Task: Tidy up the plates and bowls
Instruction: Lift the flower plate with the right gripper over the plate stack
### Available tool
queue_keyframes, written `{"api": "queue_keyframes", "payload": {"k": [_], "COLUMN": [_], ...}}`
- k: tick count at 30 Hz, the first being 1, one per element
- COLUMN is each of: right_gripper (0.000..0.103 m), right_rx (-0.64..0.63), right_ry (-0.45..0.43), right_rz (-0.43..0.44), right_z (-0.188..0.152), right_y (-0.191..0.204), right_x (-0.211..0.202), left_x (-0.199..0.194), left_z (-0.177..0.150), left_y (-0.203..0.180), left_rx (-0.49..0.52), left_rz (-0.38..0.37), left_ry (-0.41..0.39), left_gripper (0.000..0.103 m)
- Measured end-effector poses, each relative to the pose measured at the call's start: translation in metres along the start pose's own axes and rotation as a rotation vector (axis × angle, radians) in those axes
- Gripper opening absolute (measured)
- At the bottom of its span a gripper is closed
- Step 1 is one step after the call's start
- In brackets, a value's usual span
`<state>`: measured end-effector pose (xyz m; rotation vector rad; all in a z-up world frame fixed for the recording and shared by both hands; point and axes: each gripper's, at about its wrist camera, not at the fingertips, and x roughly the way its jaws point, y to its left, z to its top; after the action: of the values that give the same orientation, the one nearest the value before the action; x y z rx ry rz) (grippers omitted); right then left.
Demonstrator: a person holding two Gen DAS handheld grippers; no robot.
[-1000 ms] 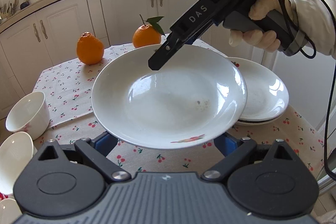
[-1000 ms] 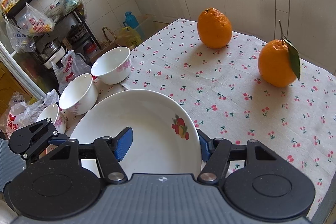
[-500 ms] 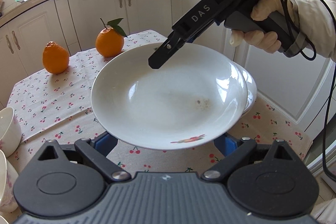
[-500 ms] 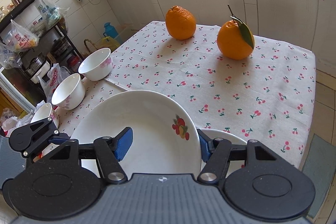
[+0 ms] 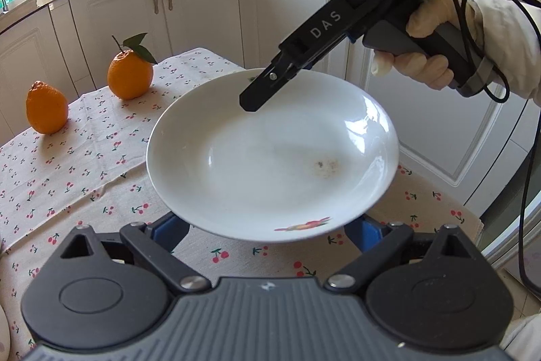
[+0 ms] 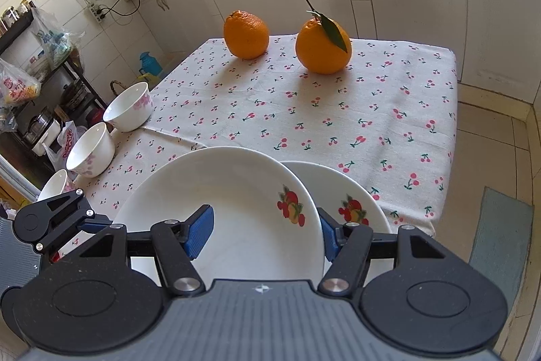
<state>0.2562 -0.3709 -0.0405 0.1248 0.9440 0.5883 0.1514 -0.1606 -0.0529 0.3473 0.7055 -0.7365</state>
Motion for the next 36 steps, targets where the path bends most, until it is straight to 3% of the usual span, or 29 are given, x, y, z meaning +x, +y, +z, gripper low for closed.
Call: {"api": "queue_keyframes", "payload": {"k": [36], "right_gripper": [0.069], "right_rx": [0.058], "right_ry": [0.002], "right_rz": [-0.058], "right_z": [-0.023], "right_y": [-0.028], "right_x": [-0.012], "left_x": [0.024], "left_z": [0.010], "left_y": [0.002], "left_rx": [0.027], "left_rz": [-0.058], "left_ry": [0.012], "left_gripper": [0.098]}}
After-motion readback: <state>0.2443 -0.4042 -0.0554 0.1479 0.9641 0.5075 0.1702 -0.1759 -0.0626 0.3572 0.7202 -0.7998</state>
